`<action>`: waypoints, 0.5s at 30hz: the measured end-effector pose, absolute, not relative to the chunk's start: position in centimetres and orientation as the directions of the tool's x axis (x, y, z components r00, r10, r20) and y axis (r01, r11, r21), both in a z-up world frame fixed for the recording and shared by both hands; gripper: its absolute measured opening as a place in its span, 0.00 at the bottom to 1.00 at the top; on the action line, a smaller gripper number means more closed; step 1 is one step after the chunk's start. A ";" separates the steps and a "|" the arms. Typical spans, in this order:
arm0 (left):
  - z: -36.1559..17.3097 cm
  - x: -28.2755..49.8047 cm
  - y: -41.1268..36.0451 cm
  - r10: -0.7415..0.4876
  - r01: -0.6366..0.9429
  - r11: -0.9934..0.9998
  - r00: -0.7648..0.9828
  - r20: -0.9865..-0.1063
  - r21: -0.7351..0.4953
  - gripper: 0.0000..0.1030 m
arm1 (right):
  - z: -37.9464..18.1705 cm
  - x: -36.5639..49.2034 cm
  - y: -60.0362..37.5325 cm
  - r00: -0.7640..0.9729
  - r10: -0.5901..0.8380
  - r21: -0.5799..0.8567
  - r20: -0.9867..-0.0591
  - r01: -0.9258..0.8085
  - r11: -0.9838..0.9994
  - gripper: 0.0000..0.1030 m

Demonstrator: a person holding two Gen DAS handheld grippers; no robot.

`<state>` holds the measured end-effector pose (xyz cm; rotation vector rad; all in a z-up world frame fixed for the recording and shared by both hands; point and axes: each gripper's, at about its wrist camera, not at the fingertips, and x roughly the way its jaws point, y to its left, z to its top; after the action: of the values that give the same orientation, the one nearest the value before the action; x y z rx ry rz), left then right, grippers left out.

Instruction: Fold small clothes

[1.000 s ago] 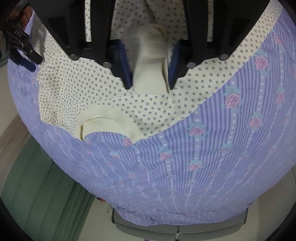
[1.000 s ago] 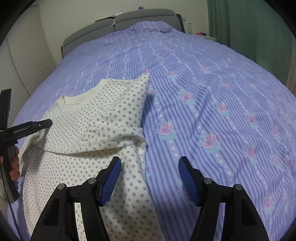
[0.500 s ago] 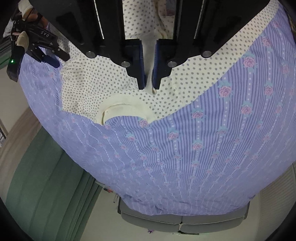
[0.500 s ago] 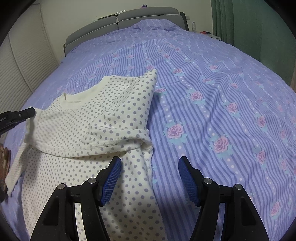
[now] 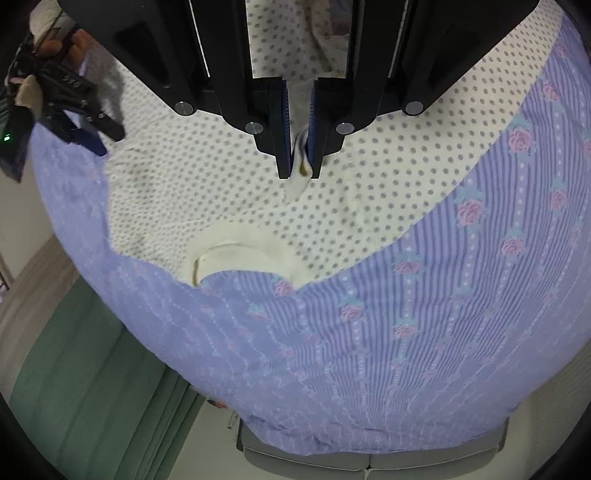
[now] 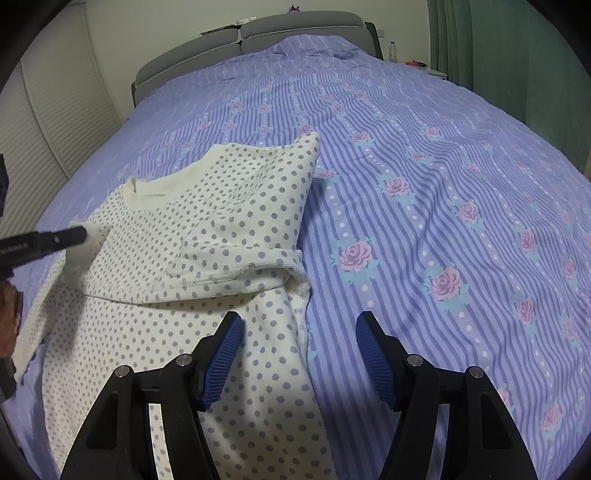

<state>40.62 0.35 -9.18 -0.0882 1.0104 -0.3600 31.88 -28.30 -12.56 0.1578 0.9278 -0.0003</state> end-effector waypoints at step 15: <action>-2.4 39.9 0.5 -0.412 0.330 0.907 0.571 -0.709 -0.262 0.06 | -11.7 31.8 -28.5 0.630 0.044 0.119 -0.776 0.077 0.990 0.63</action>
<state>39.91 0.47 -2.42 -0.1042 0.8585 -0.4362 31.75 -28.54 -11.73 0.1464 0.8904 -0.0190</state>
